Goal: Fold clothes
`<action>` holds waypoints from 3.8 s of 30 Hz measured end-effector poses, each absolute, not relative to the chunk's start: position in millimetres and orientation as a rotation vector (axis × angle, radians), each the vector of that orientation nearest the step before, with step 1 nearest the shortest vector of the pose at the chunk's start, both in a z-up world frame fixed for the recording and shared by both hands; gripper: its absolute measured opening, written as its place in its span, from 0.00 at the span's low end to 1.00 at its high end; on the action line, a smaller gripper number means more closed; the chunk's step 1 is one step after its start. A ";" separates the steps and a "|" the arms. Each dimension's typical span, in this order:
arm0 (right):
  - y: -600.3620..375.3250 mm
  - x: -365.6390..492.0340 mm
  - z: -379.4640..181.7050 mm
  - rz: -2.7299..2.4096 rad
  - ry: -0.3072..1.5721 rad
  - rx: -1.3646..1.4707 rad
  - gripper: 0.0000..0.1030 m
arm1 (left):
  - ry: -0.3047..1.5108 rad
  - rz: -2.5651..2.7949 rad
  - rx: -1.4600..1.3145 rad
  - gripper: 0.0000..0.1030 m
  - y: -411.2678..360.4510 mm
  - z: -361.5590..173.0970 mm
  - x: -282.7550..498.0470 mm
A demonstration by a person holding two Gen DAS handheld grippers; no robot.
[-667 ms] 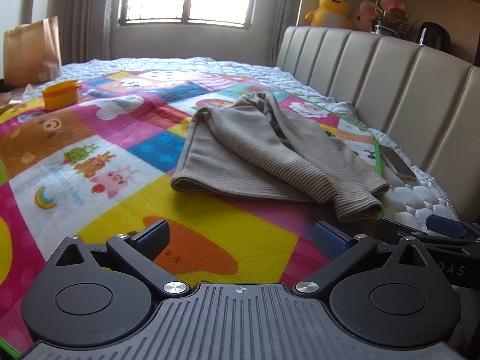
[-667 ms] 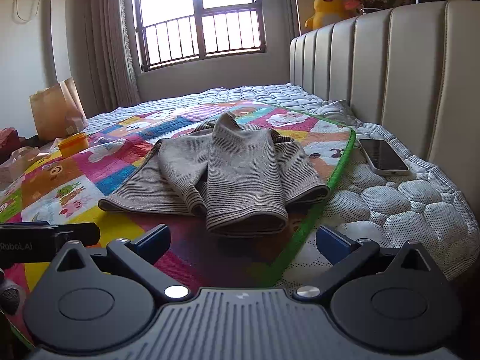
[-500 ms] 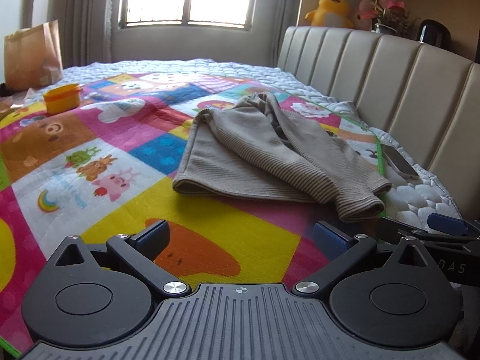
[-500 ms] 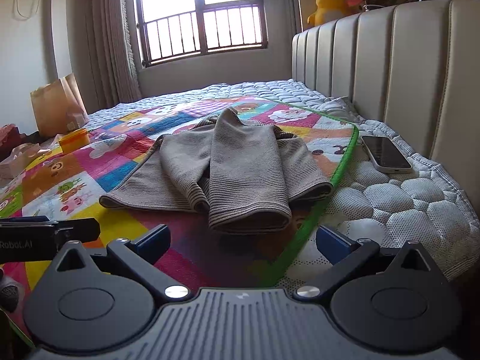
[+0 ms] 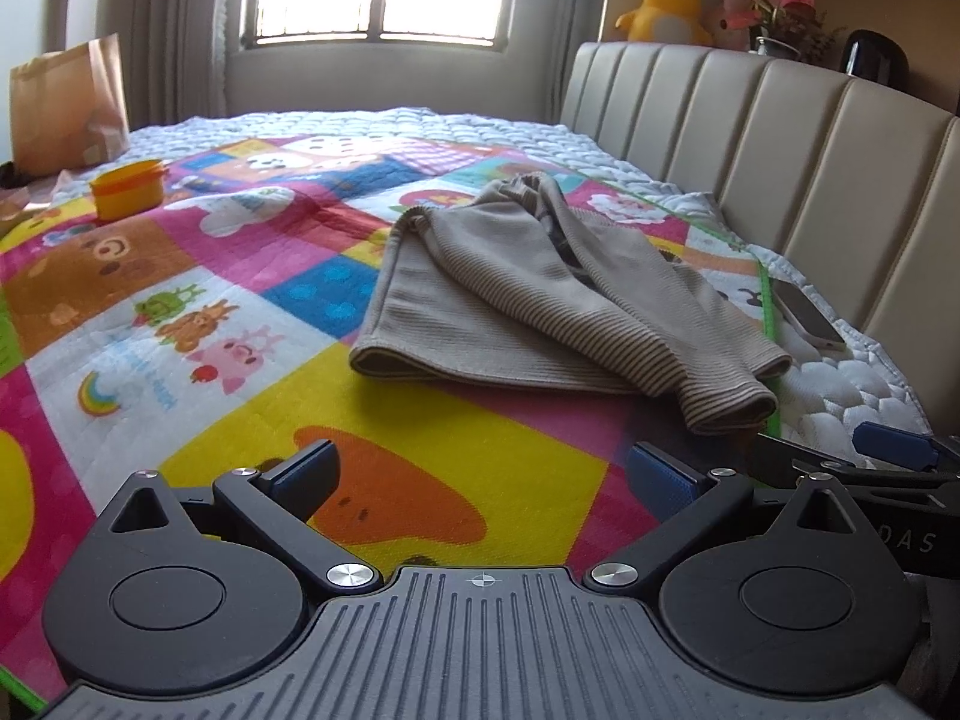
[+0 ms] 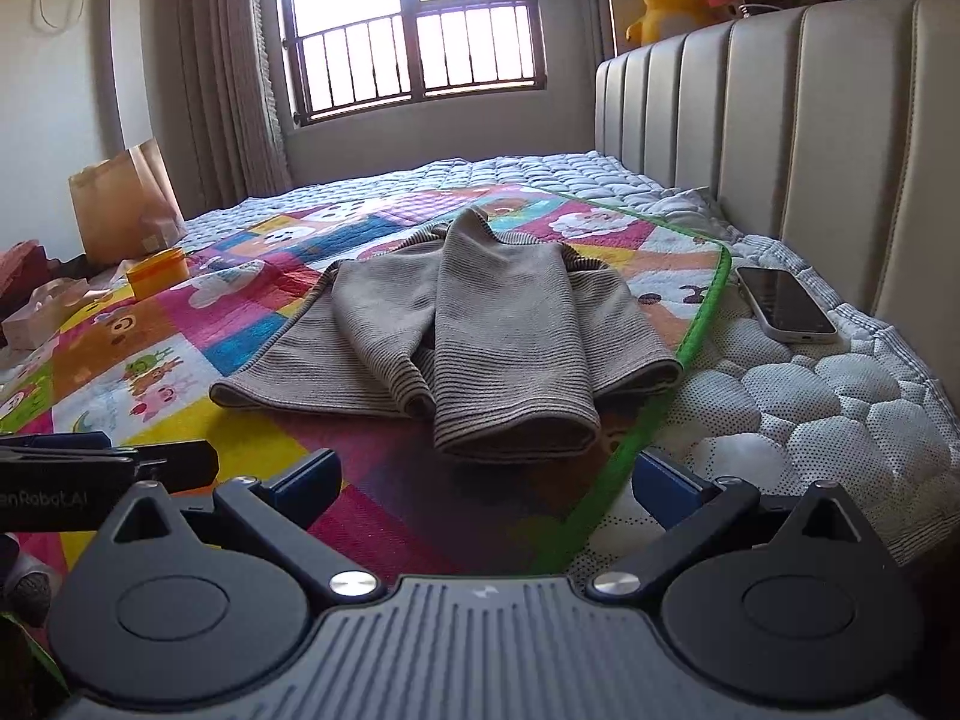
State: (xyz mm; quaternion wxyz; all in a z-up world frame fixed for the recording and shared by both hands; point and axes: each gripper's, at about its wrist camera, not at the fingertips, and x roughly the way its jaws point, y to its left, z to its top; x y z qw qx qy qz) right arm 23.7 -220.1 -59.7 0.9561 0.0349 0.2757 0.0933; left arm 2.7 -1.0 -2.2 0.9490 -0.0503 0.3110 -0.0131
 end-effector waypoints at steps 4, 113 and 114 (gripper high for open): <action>-219.4 25.1 -61.0 0.190 0.562 0.070 1.00 | 0.635 -0.026 -0.100 1.00 -1.9 -2.2 2.7; -312.1 191.7 -84.9 0.248 0.596 0.547 1.00 | 0.933 -0.386 -0.768 0.44 16.8 -58.7 260.7; -316.2 190.4 -80.6 0.237 0.583 0.533 1.00 | 0.929 -0.396 -0.778 0.27 15.4 -58.3 266.1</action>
